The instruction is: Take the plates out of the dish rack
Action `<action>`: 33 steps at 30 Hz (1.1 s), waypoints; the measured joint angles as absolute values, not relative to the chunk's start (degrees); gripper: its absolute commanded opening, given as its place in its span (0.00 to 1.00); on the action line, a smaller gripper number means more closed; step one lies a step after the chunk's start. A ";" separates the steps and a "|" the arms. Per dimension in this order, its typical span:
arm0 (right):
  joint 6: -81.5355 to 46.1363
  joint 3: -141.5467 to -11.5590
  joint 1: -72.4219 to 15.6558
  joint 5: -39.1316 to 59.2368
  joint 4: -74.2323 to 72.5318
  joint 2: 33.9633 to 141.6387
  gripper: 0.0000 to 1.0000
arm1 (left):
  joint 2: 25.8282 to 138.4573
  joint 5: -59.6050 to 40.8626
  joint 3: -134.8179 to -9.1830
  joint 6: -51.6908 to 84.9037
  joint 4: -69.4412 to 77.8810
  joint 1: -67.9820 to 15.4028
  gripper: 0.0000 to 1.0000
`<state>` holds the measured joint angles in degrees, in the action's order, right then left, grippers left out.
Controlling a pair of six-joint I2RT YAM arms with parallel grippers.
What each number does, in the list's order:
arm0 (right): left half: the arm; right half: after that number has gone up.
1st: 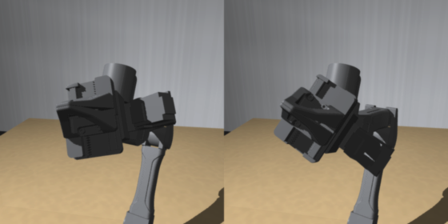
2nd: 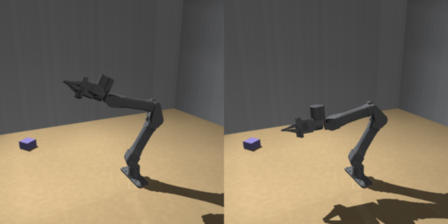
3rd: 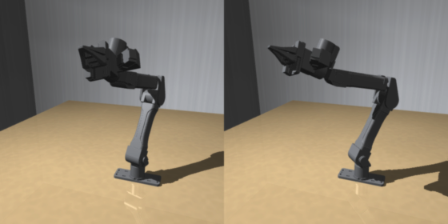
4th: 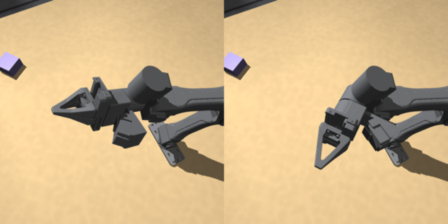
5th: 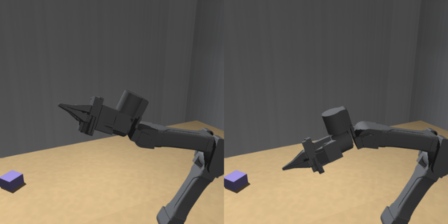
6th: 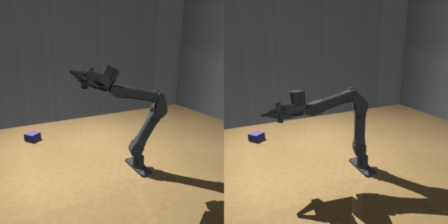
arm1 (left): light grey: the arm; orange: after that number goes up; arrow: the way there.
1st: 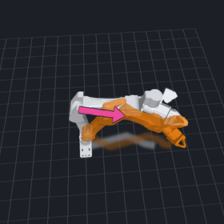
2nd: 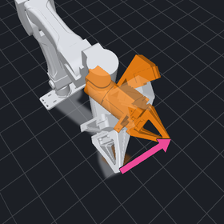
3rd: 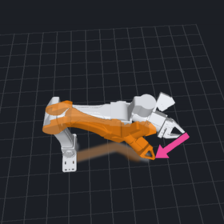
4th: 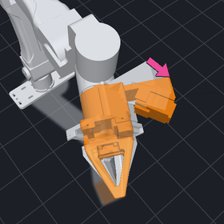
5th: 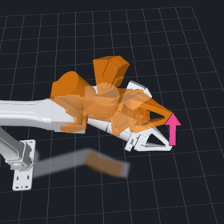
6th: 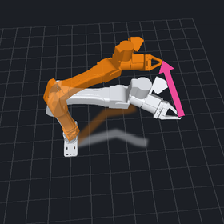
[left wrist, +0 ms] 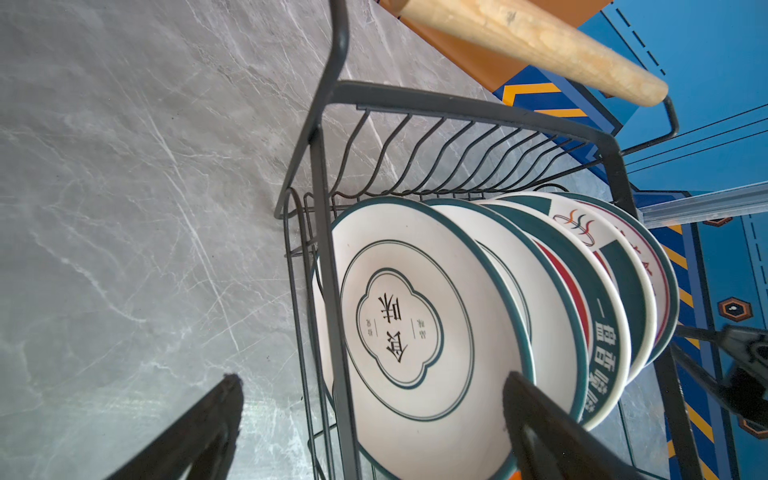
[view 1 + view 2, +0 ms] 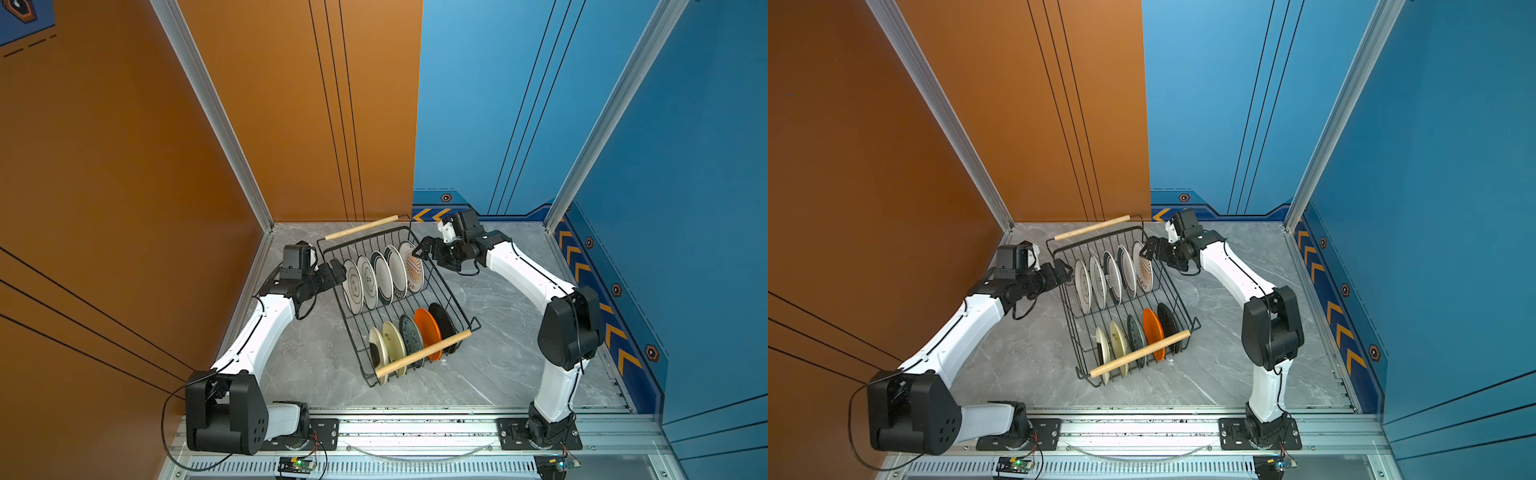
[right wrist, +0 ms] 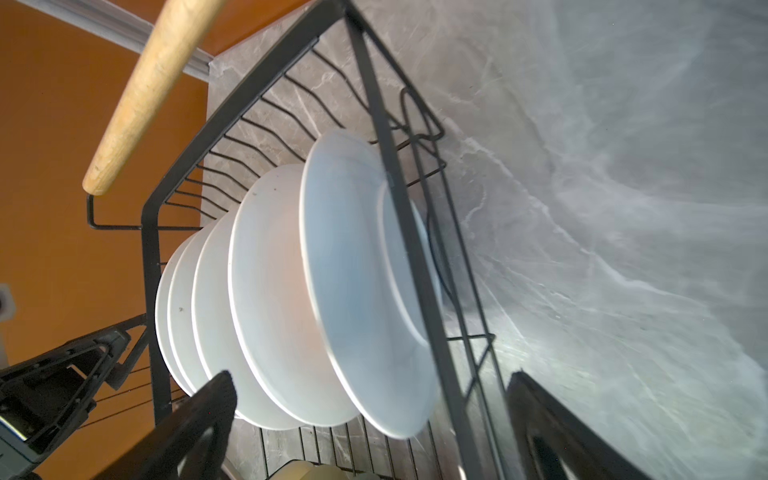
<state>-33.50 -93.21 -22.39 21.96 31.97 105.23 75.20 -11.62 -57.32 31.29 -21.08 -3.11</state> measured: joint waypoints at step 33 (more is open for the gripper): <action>-47.99 -51.75 -42.09 -2.00 48.82 42.54 0.83 | 79.40 -6.59 -56.23 29.10 -22.48 -2.42 0.99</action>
<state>-47.99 -51.75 -42.09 -2.00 48.82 42.54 79.40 -6.59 -56.23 29.10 -22.48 -2.42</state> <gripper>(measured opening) 0.829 0.996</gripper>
